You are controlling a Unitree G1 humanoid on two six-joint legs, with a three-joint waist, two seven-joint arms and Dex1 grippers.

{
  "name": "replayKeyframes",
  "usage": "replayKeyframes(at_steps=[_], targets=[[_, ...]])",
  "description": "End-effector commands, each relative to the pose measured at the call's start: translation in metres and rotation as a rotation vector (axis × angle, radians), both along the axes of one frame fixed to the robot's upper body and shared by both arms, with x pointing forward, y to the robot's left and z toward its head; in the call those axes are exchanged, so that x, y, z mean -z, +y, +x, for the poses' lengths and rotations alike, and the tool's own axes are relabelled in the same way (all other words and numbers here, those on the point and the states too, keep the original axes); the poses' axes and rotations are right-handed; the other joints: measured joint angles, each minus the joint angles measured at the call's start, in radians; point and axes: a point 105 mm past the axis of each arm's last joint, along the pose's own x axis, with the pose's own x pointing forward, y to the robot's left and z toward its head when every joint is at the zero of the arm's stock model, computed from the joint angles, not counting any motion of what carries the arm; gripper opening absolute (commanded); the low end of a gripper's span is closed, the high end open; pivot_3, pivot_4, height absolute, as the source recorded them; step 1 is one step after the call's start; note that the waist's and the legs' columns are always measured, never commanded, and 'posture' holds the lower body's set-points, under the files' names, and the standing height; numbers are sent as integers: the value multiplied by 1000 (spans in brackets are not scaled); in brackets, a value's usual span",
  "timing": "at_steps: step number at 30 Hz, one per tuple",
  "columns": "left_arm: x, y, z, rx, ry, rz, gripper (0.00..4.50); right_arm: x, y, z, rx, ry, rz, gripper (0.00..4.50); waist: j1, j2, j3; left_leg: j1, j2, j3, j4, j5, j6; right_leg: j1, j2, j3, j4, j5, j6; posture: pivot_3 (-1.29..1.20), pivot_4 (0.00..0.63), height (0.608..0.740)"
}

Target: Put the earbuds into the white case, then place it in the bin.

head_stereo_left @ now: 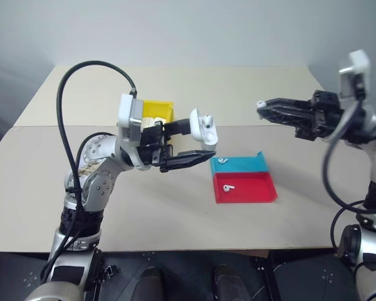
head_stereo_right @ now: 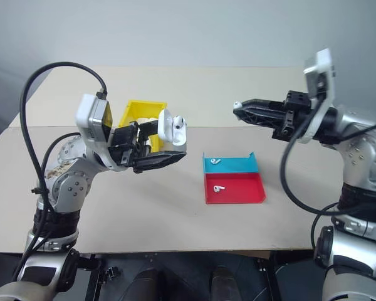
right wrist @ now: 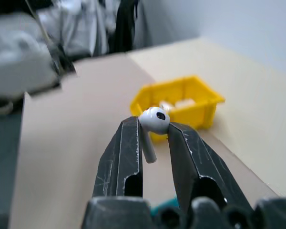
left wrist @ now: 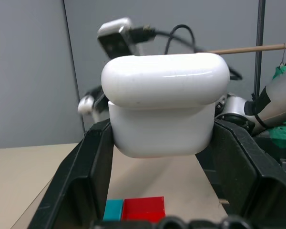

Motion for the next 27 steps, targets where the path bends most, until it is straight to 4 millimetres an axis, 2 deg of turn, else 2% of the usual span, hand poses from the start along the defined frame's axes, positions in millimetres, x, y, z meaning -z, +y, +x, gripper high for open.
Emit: replayKeyframes(at_steps=[1,5,11,15,27], targets=[[-9,-6,-6,31,-37,-20,2816,-18,10,-28,-28,-45,115,623,0,0,0,0,0,0,0,0,0,0,0,0,0,0,0,0,150,740],[-10,-17,-8,59,-25,-37,2816,-25,28,-55,-73,-76,213,623,1,0,0,-1,0,0,0,0,0,0,0,0,0,0,0,0,150,740],[-11,-22,-5,70,-19,-41,2816,-23,50,-75,-135,-57,246,623,0,0,0,-1,0,-1,0,0,0,0,0,0,0,0,0,0,150,740],[-10,-19,-3,73,-15,-35,2816,-15,60,-80,-150,-35,234,623,-3,0,0,-1,0,-1,0,0,0,0,0,0,0,0,0,0,150,740],[-9,-20,-4,70,-15,-29,2816,0,71,-72,-120,-1,188,623,-1,0,0,-1,0,-1,0,0,1,0,0,0,-1,0,0,0,150,740]])
